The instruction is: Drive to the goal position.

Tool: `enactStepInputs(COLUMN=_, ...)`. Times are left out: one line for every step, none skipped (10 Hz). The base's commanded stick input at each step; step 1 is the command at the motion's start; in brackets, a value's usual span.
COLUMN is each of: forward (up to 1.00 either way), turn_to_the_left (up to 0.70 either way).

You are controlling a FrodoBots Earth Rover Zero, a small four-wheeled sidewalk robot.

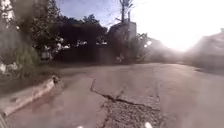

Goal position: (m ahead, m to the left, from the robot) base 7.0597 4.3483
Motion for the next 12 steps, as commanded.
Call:
enactStepInputs(forward=1.00, turn_to_the_left=0.00)
enactStepInputs(forward=1.00, turn_to_the_left=0.00)
enactStepInputs(forward=1.00, turn_to_the_left=0.00)
enactStepInputs(forward=1.00, turn_to_the_left=0.00)
enactStepInputs(forward=1.00, turn_to_the_left=0.22)
enactStepInputs(forward=1.00, turn_to_the_left=0.37)
enactStepInputs(forward=1.00, turn_to_the_left=0.40)
enactStepInputs(forward=1.00, turn_to_the_left=0.40)
enactStepInputs(forward=1.00, turn_to_the_left=0.40)
enactStepInputs(forward=1.00, turn_to_the_left=0.02)
enactStepInputs(forward=1.00, turn_to_the_left=0.00)
enactStepInputs(forward=1.00, turn_to_the_left=0.00)
